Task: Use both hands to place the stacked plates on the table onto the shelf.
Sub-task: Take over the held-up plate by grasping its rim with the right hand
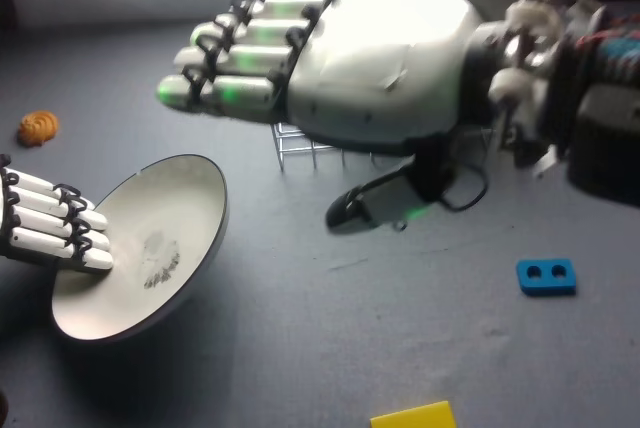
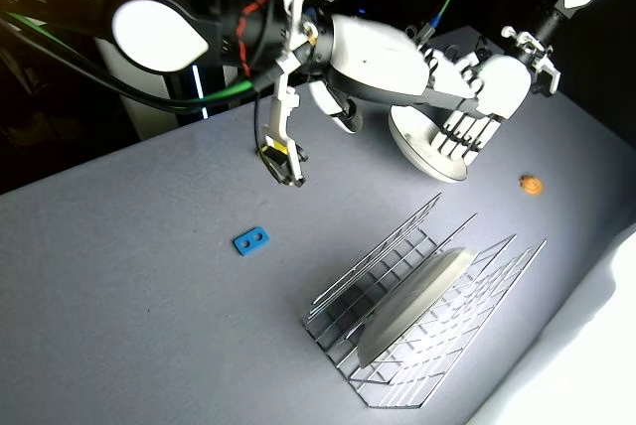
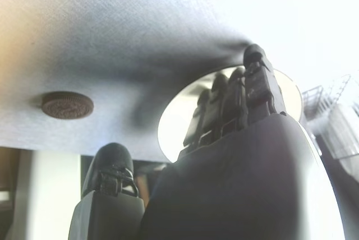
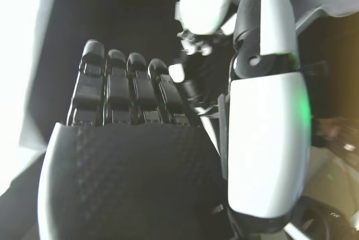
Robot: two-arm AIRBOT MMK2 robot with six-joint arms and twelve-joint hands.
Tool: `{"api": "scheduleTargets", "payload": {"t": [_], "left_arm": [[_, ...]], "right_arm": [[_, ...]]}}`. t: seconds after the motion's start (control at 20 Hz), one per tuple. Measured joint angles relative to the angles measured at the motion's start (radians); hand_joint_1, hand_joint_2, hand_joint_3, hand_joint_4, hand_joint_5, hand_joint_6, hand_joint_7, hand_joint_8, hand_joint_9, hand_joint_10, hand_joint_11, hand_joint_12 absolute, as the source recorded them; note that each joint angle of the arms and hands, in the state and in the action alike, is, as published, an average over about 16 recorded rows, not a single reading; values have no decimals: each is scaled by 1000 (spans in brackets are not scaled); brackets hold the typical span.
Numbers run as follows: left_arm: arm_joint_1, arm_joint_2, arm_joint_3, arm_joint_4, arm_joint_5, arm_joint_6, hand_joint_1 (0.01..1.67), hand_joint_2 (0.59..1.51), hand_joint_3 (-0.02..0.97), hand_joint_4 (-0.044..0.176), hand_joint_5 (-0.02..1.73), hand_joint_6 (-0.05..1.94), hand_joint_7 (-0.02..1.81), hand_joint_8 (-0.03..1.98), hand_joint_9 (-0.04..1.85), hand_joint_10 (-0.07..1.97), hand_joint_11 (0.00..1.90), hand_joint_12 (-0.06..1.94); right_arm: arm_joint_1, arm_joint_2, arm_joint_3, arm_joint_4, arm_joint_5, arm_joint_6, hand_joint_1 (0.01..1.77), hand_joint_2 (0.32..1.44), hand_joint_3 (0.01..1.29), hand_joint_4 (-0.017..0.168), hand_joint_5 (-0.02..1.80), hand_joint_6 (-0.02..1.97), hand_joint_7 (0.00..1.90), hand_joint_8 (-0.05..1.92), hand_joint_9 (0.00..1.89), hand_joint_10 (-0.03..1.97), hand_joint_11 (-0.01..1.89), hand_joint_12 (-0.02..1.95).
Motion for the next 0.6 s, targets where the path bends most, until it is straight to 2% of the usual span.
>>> {"api": "scheduleTargets", "payload": {"t": [0.3, 0.6], "left_arm": [[7, -2, 2, -5, -1, -5, 12, 1225, 17, -1, -4, -29, 0, -5, -26, -47, 29, 29], [8, -3, 3, -6, -2, -6, 13, 1225, 17, -3, -6, -30, -1, -5, -26, -48, 29, 28]], "right_arm": [[-71, -142, 87, 1, 13, -40, 1033, 926, 11, 4, 17, 15, 11, 11, 21, 13, 23, 82], [-115, -282, 199, 2, 26, -68, 1014, 932, 11, 4, 23, 14, 14, 11, 23, 13, 25, 63]]}}
